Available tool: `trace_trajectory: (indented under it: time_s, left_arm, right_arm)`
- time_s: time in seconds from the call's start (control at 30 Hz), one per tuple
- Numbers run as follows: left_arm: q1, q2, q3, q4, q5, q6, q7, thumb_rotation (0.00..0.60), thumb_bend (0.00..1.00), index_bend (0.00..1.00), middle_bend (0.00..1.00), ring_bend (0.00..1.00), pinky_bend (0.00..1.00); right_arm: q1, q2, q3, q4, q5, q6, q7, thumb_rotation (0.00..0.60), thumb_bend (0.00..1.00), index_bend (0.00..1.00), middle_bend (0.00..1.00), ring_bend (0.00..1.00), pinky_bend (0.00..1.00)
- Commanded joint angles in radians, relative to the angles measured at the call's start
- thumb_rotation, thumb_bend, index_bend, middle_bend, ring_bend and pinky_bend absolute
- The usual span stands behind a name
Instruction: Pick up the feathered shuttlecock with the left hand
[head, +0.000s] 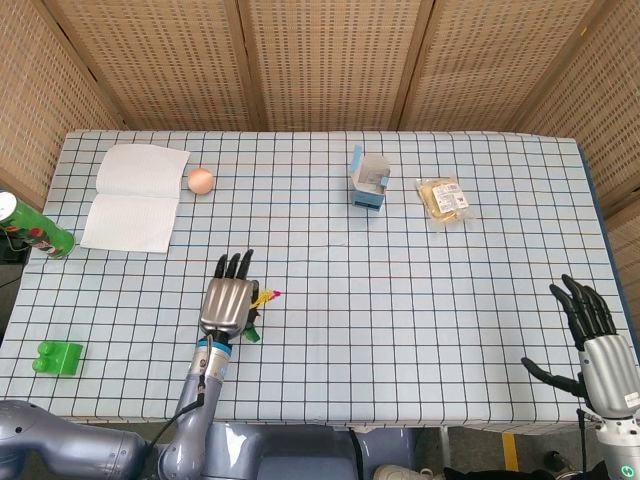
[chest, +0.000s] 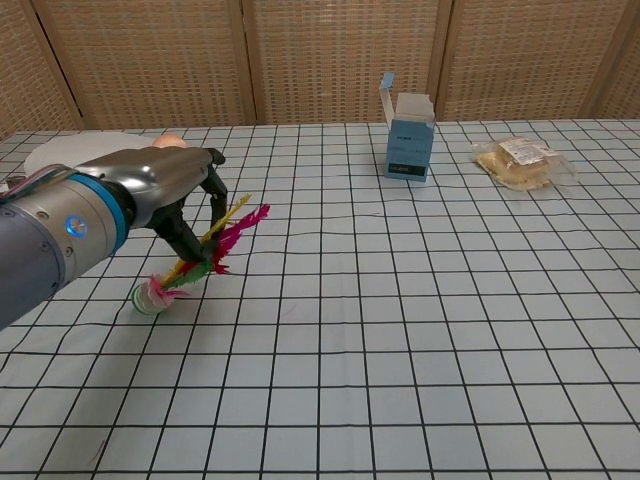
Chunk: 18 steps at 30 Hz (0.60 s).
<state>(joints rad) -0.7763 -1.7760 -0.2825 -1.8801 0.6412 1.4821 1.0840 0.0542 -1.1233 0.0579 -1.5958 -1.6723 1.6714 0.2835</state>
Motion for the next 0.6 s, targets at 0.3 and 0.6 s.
trace_trajectory:
  time_s: [0.3, 0.6]
  left_arm:
    - [0.053, 0.114, 0.009, -0.043, 0.055, -0.028, -0.134, 0.6, 0.55, 0.69, 0.0, 0.0, 0.0]
    - [0.096, 0.195, 0.021, -0.044, 0.146, -0.073, -0.295, 0.6, 0.55, 0.7, 0.0, 0.0, 0.0]
  right_arm:
    - [0.0, -0.003, -0.002, 0.0, -0.002, -0.001, -0.009, 0.6, 0.04, 0.03, 0.0, 0.0, 0.04]
    - [0.001, -0.008, -0.005, -0.004, -0.006, -0.005, -0.033, 0.6, 0.04, 0.03, 0.0, 0.0, 0.04]
